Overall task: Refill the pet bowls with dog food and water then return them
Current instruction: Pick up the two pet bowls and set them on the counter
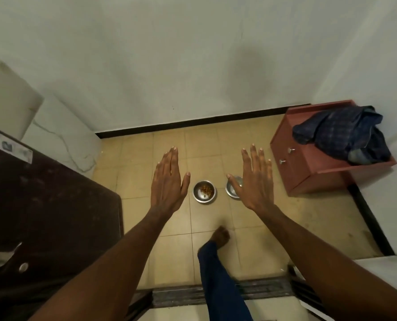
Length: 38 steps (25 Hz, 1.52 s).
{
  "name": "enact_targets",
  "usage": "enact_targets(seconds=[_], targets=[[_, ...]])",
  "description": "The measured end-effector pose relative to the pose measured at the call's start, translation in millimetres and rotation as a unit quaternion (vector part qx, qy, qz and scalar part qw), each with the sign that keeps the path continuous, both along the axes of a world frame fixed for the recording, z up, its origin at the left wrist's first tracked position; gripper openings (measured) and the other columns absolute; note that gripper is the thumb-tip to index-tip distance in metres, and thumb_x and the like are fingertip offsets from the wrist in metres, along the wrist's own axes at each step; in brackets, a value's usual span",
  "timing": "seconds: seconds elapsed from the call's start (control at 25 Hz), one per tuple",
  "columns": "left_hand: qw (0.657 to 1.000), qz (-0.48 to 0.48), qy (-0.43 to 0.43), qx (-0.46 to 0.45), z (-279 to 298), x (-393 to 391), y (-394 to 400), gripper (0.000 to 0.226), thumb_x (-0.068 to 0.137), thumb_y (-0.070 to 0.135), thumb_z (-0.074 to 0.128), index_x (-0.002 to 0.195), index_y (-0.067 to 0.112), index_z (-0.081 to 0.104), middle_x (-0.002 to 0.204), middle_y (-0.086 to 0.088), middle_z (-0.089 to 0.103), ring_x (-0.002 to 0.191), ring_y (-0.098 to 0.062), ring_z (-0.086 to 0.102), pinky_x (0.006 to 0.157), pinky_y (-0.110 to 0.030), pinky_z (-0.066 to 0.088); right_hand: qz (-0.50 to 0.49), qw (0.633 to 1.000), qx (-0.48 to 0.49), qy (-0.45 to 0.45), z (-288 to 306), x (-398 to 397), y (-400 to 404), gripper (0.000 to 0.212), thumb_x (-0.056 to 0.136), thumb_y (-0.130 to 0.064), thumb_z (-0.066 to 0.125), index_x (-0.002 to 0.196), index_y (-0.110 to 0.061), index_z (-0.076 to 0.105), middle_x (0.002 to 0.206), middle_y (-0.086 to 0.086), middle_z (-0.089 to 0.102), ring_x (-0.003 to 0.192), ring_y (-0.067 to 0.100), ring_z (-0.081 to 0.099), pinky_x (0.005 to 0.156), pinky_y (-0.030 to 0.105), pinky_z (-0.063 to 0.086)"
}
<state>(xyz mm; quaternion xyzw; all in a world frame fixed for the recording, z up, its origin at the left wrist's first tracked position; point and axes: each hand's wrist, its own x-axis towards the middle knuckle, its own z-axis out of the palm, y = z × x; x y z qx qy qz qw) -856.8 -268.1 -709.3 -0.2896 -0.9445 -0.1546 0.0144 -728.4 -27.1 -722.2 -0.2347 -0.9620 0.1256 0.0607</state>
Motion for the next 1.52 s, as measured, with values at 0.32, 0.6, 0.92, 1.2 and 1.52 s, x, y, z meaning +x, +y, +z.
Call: enact_targets(seconds=[0.32, 0.6, 0.92, 1.2, 1.52], targets=[[0.994, -0.007, -0.105, -0.038, -244, -120, 94, 0.076, 0.114, 0.046, 0.036, 0.173, 0.009, 0.004, 0.181, -0.010, 0.012, 0.168, -0.027, 0.017, 0.135, -0.043, 0.019, -0.130, 0.987, -0.087, -0.049, -238, -106, 91, 0.094, 0.103, -0.073, 0.039, 0.173, -0.015, 0.018, 0.183, 0.012, 0.005, 0.170, 0.035, 0.005, 0.135, 0.055, 0.010], [0.972, 0.023, -0.230, -0.036, -456, -119, 115, 0.077, 0.108, 0.033, 0.059, 0.169, 0.003, 0.023, 0.175, -0.015, 0.032, 0.161, -0.031, 0.035, 0.129, -0.040, 0.035, -0.177, 0.966, -0.163, -0.094, -456, -128, 125, 0.085, 0.108, -0.059, 0.054, 0.170, -0.007, 0.028, 0.179, 0.018, 0.025, 0.166, 0.038, 0.024, 0.134, 0.055, 0.024], [0.872, 0.300, -0.386, -0.007, -624, -122, 130, 0.089, 0.110, 0.040, 0.054, 0.168, -0.009, 0.009, 0.178, -0.027, 0.014, 0.166, -0.038, 0.017, 0.131, -0.034, 0.016, -0.357, 0.882, -0.267, -0.157, -612, -117, 148, 0.083, 0.110, -0.047, 0.057, 0.170, -0.002, 0.022, 0.167, 0.027, 0.038, 0.149, 0.042, 0.048, 0.116, 0.050, 0.047], [0.795, 0.437, -0.420, -0.035, -681, -117, 135, 0.057, 0.115, 0.039, 0.041, 0.119, -0.008, 0.073, 0.121, -0.029, 0.075, 0.116, -0.045, 0.069, 0.096, -0.040, 0.047, -0.457, 0.714, -0.519, -0.114, -674, -103, 162, 0.046, 0.112, -0.049, 0.053, 0.101, -0.009, 0.072, 0.104, 0.018, 0.075, 0.090, 0.029, 0.067, 0.084, 0.042, 0.052], [0.698, 0.451, -0.487, 0.271, -655, -113, 150, 0.032, 0.114, 0.027, 0.051, 0.129, 0.005, 0.068, 0.132, -0.023, 0.072, 0.128, -0.033, 0.068, 0.107, -0.045, 0.057, -0.497, 0.613, -0.614, 0.031, -668, -103, 162, 0.033, 0.112, -0.028, 0.060, 0.082, -0.014, 0.059, 0.060, -0.002, 0.049, 0.056, 0.013, 0.043, 0.056, 0.030, 0.038]])
